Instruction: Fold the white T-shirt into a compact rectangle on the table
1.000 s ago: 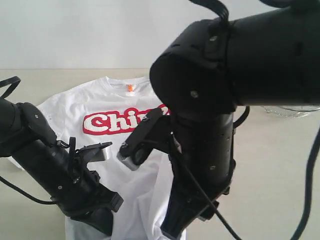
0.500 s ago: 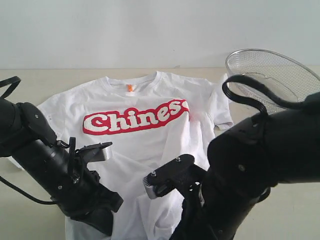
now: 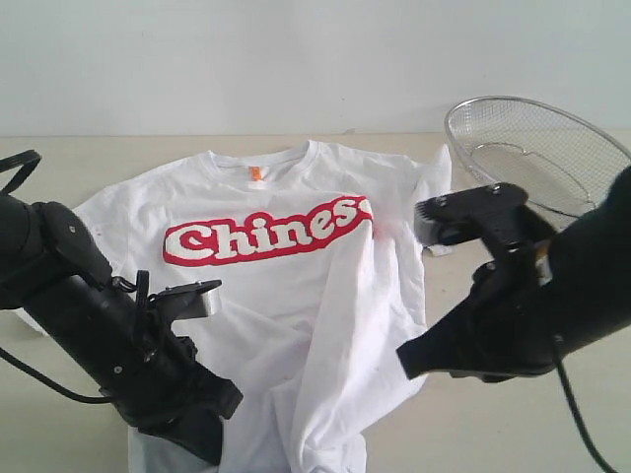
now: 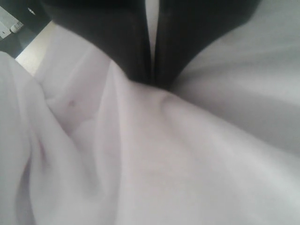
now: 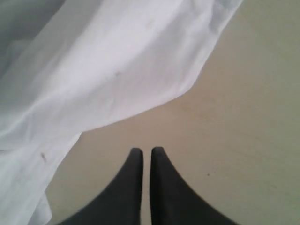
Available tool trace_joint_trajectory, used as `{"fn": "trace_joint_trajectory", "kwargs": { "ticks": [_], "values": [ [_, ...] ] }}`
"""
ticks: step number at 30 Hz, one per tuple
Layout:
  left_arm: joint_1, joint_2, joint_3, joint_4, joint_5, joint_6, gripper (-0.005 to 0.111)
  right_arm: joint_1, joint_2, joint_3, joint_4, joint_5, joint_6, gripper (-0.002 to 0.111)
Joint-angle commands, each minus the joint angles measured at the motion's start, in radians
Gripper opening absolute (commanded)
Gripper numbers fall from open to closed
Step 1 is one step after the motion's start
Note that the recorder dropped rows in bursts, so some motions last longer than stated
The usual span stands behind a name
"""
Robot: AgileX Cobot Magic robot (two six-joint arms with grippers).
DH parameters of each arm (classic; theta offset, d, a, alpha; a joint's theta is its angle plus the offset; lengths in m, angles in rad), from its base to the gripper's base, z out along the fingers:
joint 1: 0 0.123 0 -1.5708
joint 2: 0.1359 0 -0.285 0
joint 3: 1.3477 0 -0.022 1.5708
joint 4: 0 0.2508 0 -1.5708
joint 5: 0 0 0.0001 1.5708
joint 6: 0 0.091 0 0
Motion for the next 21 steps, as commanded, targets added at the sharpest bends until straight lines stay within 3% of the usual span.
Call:
{"fn": "trace_joint_trajectory", "kwargs": {
  "ticks": [1, 5, 12, 17, 21],
  "values": [
    [-0.008, 0.016, 0.005, 0.042, -0.017, 0.004, 0.005, -0.088, -0.11, 0.09, 0.146, -0.073, -0.134, 0.0],
    [-0.008, 0.016, 0.005, 0.042, -0.015, 0.004, 0.005, -0.119, -0.153, 0.192, 0.438, -0.12, -0.376, 0.0],
    [-0.008, -0.001, 0.005, 0.058, 0.035, 0.031, 0.005, -0.119, -0.158, 0.319, 1.233, -0.008, -1.137, 0.0],
    [-0.008, -0.105, 0.005, 0.074, 0.062, 0.008, 0.005, -0.119, -0.158, 0.376, 1.355, 0.04, -1.296, 0.0],
    [-0.008, -0.204, 0.007, 0.232, 0.078, -0.166, 0.005, -0.119, -0.158, 0.44, 1.367, 0.056, -1.304, 0.0]
  ]
}}
